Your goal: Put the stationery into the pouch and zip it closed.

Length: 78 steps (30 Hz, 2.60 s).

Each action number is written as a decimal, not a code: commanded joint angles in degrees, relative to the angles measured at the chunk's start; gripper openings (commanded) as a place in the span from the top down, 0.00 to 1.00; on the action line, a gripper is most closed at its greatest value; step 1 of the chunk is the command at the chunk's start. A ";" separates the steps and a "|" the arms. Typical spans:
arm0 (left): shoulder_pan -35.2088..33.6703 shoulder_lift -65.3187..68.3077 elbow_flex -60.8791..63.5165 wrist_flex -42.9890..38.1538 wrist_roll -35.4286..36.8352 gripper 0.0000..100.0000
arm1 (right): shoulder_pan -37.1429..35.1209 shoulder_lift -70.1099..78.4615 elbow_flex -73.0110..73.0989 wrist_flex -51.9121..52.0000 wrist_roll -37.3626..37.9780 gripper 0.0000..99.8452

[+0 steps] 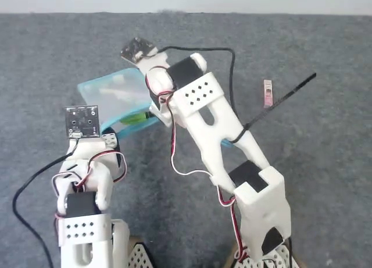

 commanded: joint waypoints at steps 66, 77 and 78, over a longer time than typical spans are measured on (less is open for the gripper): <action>2.29 -0.09 -2.07 -0.26 -0.44 0.99 | -11.91 -55.69 99.96 -30.73 18.81 0.78; 1.67 -0.09 -1.98 -0.26 -0.79 0.99 | -6.37 -65.01 101.89 -28.00 12.40 0.88; 1.41 0.00 -1.98 -0.35 -0.79 0.99 | -4.79 -66.59 103.30 -28.70 12.48 0.91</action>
